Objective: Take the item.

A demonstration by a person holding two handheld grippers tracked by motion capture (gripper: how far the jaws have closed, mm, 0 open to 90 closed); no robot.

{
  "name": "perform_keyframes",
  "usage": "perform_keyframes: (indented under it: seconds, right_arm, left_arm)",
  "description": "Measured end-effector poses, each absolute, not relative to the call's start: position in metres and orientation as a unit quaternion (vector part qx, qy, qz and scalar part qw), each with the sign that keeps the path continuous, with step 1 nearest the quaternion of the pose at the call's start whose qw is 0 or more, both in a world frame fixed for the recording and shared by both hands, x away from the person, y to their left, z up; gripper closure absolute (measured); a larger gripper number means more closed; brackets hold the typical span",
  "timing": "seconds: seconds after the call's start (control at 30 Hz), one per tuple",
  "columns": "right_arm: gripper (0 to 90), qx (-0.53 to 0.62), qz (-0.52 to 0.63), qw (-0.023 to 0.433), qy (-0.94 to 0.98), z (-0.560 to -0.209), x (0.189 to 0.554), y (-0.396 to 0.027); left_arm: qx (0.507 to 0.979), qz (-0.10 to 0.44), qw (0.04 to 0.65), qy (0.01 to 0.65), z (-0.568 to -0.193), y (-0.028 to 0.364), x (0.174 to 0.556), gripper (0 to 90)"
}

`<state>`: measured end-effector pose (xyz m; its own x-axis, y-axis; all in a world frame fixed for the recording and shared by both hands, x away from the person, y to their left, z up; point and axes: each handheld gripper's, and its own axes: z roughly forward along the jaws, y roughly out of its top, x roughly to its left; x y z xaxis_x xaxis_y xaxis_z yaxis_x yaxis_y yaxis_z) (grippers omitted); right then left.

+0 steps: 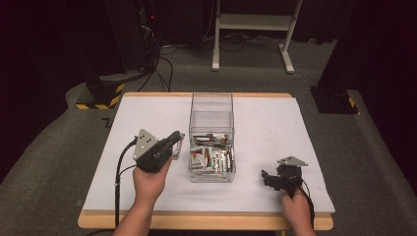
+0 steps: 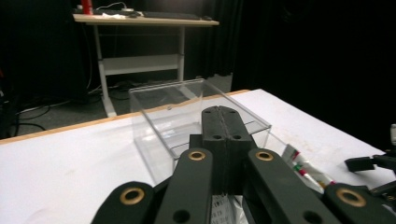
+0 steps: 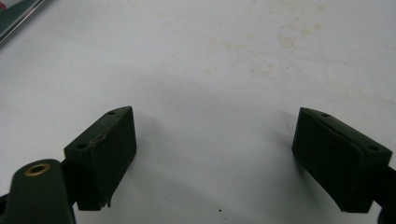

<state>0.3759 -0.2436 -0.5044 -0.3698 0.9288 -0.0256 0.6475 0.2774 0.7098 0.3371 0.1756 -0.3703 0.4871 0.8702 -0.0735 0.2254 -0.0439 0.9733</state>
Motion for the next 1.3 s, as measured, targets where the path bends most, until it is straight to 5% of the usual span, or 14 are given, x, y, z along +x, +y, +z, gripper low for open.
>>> perform_keyframes:
  seconds: [1.3]
  right_arm:
    - [13.6,0.515,0.312,0.225,0.766,-0.504,0.376,-0.244]
  left_arm:
    - [0.654,0.325,0.471,0.494,-0.422,0.273,0.389,90.0]
